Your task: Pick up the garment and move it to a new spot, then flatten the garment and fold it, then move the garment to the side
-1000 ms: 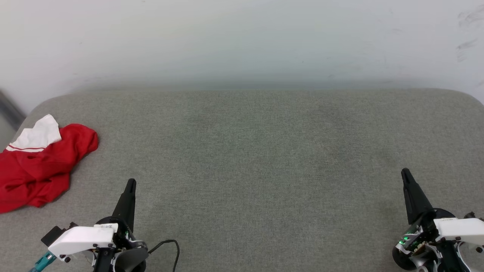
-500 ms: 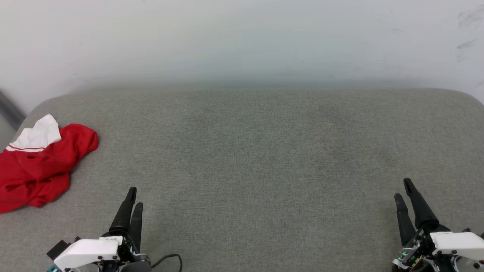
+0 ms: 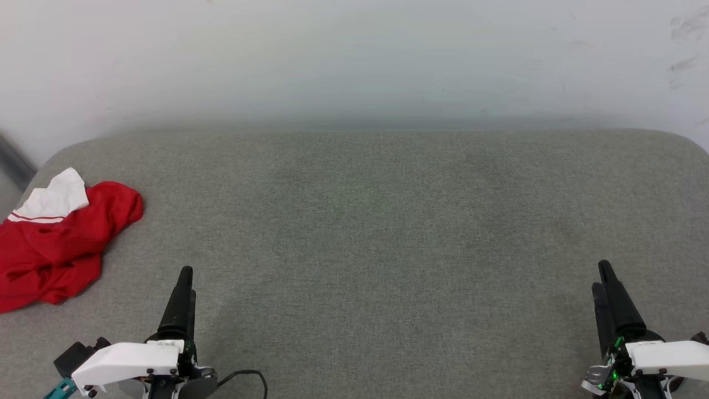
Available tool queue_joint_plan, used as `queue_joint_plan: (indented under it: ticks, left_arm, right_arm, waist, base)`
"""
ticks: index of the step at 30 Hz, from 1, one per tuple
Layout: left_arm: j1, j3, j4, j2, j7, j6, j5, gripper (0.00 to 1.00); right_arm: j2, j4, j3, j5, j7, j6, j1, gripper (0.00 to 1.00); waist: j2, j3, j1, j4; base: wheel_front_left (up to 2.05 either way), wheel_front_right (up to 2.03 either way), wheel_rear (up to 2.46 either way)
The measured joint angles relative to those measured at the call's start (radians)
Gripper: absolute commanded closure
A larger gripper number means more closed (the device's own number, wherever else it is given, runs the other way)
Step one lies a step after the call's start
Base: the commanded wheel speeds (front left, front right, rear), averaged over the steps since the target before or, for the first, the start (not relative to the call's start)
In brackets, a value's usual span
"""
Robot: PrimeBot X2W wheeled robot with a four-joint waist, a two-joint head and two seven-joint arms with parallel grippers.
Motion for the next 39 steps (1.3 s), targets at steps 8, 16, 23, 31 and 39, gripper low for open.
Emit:
queue_joint_plan:
  ticks: [8, 16, 23, 31, 39]
  left_arm:
    - [0.001, -0.017, -0.059, 0.0, -0.033, 0.053, 0.172, 0.0]
    - [0.007, -0.041, -0.101, 0.0, -0.064, 0.093, 0.345, 0.0]
    - [0.014, -0.065, -0.124, 0.0, -0.09, 0.133, 0.497, 0.0]
    - [0.022, -0.089, -0.133, 0.001, -0.116, 0.159, 0.646, 0.0]
    - [0.032, -0.107, -0.141, 0.002, -0.142, 0.179, 0.765, 0.0]
  right_arm:
    - [0.0, -0.056, -0.008, -0.161, -0.035, 0.0, 0.003, 0.0]
    - [0.0, -0.128, 0.004, -0.359, -0.066, 0.0, 0.014, 0.0]
    - [0.001, -0.178, 0.03, -0.542, -0.091, 0.0, 0.026, 0.0]
    - [0.001, -0.193, 0.053, -0.712, -0.117, 0.0, 0.046, 0.0]
    - [0.001, -0.193, 0.049, -0.833, -0.142, 0.0, 0.061, 0.0]
  waist:
    - [0.0, 0.002, 0.0, -0.001]
    - [0.0, 0.006, 0.0, -0.001]
    - [0.0, 0.009, 0.0, -0.002]
    - [0.0, 0.012, 0.0, -0.002]
    - [0.0, 0.013, 0.0, -0.002]
  base:
    - [0.0, 0.0, 0.0]
    - [0.0, 0.0, 0.0]
    - [0.0, 0.0, 0.0]
    - [0.0, 0.0, 0.0]
    - [0.0, 0.0, 0.0]
